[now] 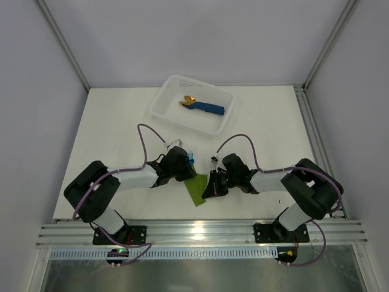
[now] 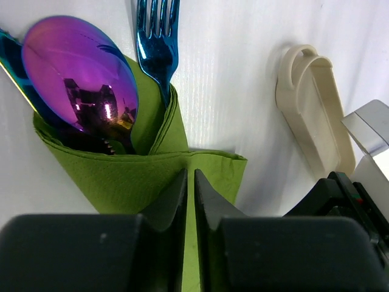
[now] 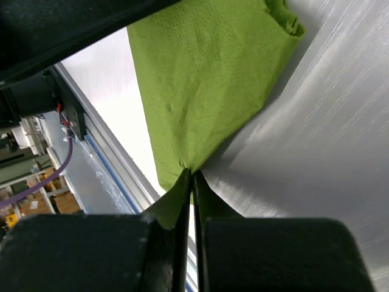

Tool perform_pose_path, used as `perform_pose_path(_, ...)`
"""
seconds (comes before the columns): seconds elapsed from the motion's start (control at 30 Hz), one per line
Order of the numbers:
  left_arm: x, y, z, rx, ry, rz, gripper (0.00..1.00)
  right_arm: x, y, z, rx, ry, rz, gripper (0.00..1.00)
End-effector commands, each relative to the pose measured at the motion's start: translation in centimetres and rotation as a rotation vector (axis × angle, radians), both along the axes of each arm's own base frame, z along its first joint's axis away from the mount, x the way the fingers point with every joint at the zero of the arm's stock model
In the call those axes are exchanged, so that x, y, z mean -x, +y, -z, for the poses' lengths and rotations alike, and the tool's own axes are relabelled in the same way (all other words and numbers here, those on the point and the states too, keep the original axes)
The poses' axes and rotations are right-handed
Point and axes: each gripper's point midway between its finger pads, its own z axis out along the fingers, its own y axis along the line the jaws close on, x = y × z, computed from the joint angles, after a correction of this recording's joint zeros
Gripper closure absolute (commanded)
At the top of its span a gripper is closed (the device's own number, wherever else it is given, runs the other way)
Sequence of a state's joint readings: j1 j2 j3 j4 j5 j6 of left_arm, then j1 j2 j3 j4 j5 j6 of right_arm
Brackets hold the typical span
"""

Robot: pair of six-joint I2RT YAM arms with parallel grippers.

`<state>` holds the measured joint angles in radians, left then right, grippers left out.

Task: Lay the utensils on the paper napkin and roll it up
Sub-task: Adjust the utensils at the center of the board.

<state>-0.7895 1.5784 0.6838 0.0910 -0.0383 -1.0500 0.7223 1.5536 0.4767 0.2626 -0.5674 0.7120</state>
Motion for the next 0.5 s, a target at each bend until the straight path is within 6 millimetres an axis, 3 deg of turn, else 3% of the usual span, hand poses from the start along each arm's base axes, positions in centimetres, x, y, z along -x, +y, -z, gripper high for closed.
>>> perform_pose_path(0.0,-1.0,1.1,-1.7,-0.045,-0.072,-0.001,0.88,-0.6,1.0,-1.1,-0.067,0.011,0.040,0.96)
perform_pose_path(0.13,-1.0,1.2,-3.3,-0.037,-0.099,0.004,0.80,-0.8,1.4,-1.0,-0.086,0.043,0.066,0.96)
perform_pose_path(0.27,0.4,2.6,-3.7,-0.048,-0.077,-0.004,0.66,-1.0,2.0,-1.5,-0.118,0.074,0.090,0.97)
perform_pose_path(0.43,2.9,4.8,-4.3,-0.034,-0.037,-0.043,0.58,-1.4,2.5,-2.1,-0.149,0.105,0.126,0.96)
perform_pose_path(0.47,3.7,5.5,-3.6,-0.042,-0.014,-0.047,0.57,-1.4,2.5,-2.2,-0.153,0.111,0.131,0.96)
